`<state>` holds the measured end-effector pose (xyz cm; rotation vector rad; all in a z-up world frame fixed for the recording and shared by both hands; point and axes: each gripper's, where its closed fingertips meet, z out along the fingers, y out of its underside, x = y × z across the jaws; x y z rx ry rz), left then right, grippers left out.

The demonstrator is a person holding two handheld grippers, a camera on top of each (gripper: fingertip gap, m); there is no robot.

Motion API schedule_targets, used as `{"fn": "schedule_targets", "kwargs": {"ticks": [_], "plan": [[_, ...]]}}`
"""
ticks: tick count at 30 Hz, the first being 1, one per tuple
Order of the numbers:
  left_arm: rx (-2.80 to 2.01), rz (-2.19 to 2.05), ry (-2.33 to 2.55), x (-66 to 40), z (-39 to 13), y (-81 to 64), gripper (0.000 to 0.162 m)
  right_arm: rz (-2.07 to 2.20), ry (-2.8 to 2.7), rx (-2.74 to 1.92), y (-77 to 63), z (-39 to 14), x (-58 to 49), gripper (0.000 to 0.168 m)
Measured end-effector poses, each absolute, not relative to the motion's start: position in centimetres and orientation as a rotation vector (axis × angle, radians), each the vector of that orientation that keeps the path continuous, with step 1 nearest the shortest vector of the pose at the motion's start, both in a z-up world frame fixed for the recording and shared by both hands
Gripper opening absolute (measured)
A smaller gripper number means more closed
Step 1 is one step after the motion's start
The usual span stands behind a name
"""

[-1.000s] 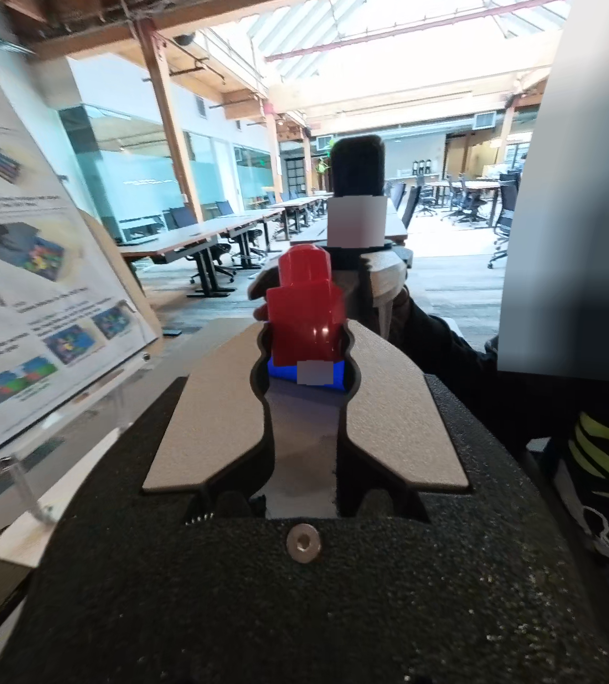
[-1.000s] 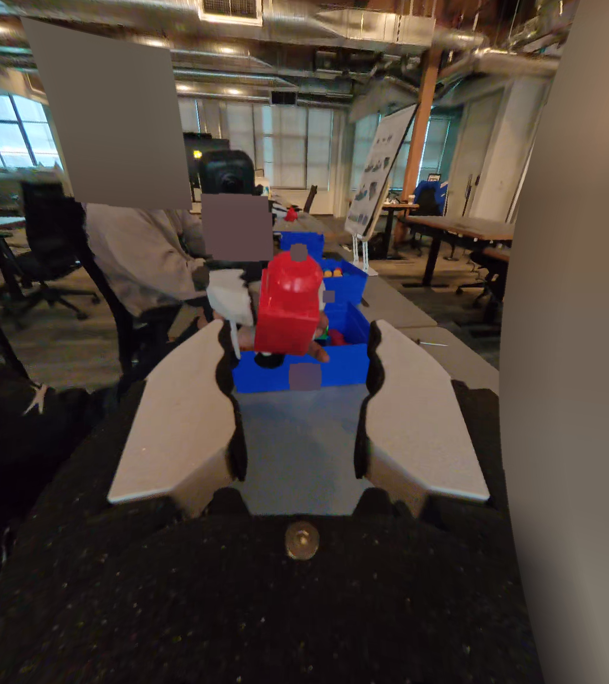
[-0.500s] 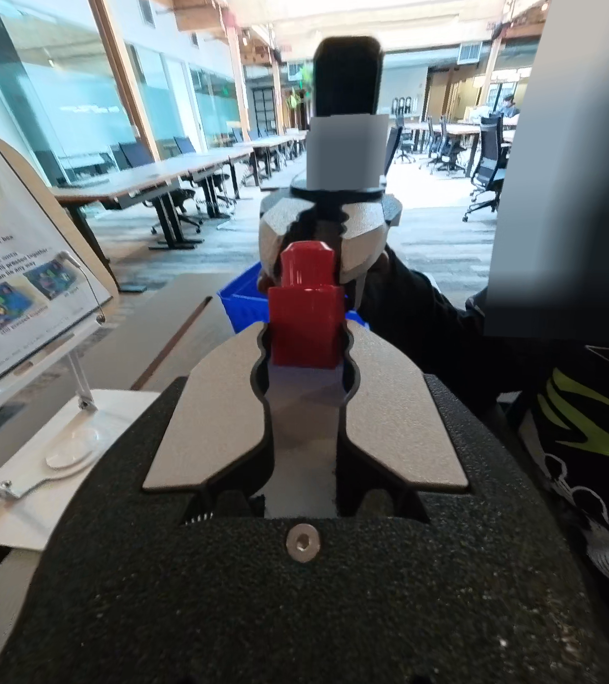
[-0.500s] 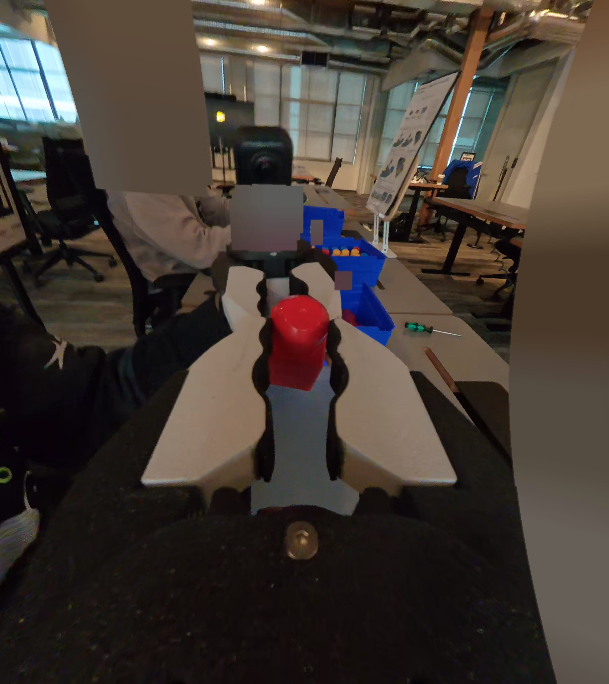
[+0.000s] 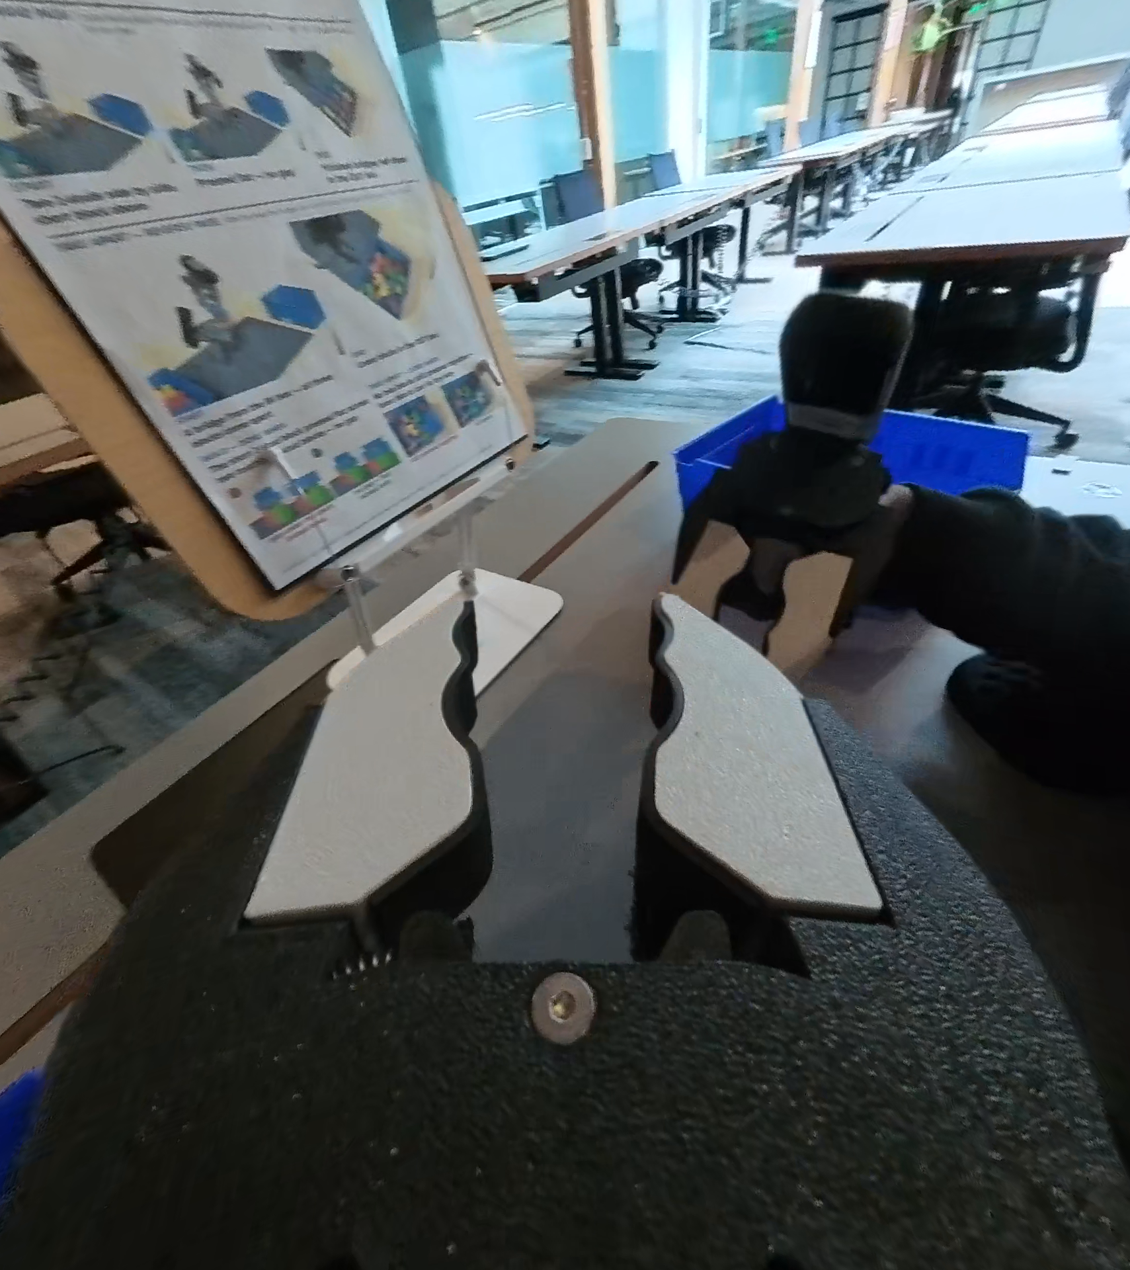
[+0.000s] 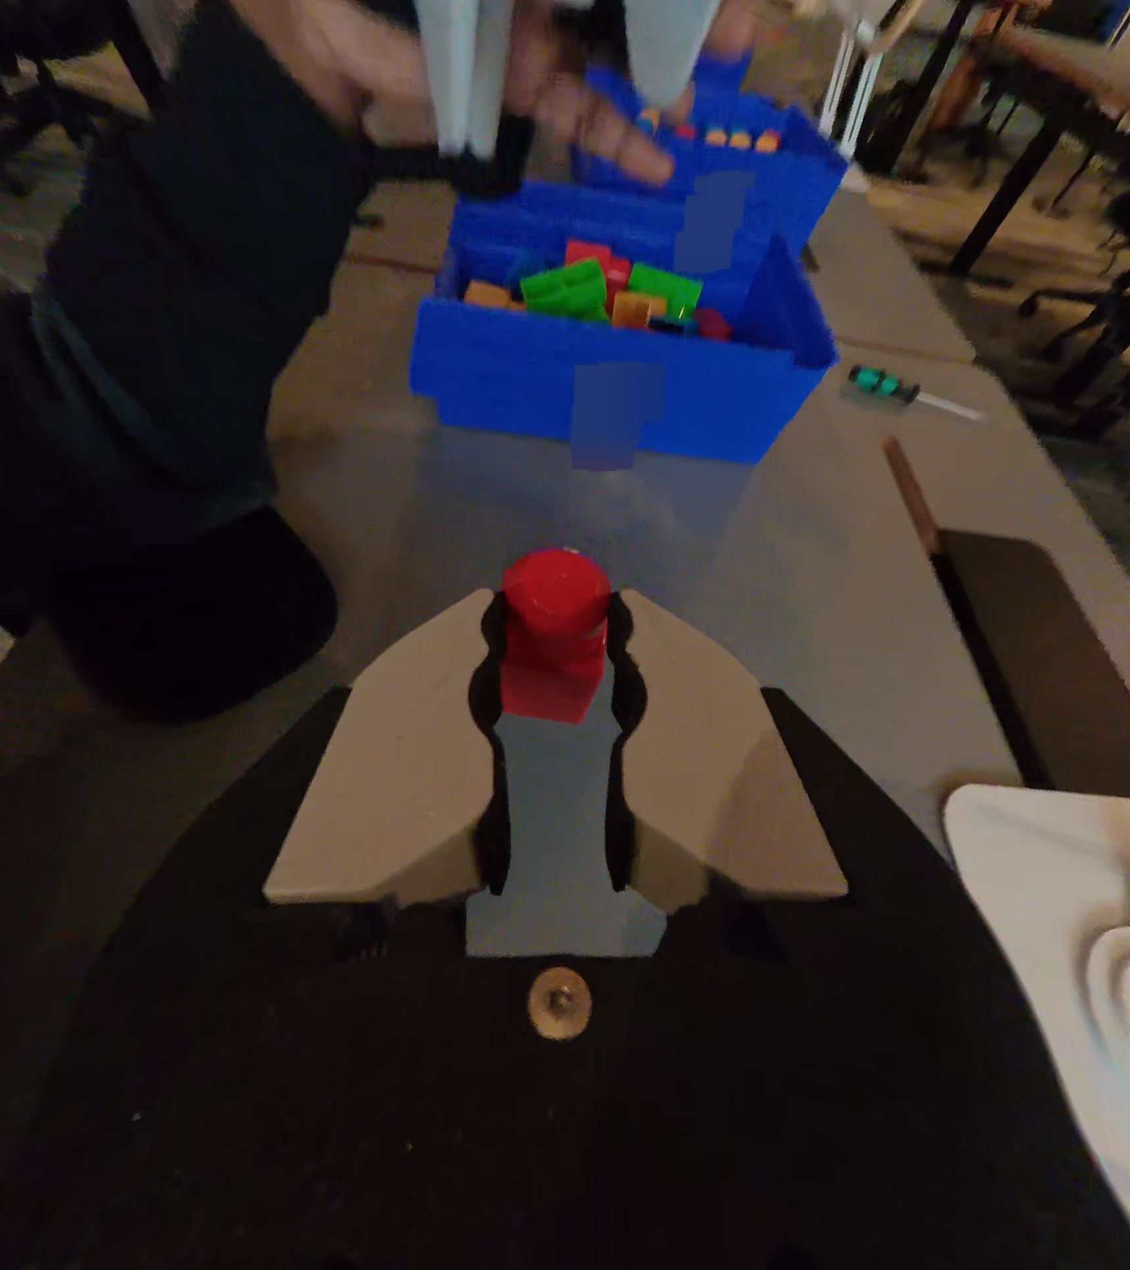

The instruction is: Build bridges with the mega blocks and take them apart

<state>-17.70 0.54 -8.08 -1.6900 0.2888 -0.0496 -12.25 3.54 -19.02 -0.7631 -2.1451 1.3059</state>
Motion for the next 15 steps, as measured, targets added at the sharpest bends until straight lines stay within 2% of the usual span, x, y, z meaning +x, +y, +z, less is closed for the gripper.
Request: {"fn": "schedule_targets", "kwargs": {"ticks": [7,15], "plan": [[-1.678,-0.008,0.244,-18.9,-7.5,-0.8,0.046,1.15,-2.255,-0.816,2.6,-25.6,-9.8,0.028],[-1.66,0.023,0.264,-18.8,-7.2,-1.0,0.045,1.141,-2.243,-0.898,3.9,-29.2,-8.8,0.028]]}}
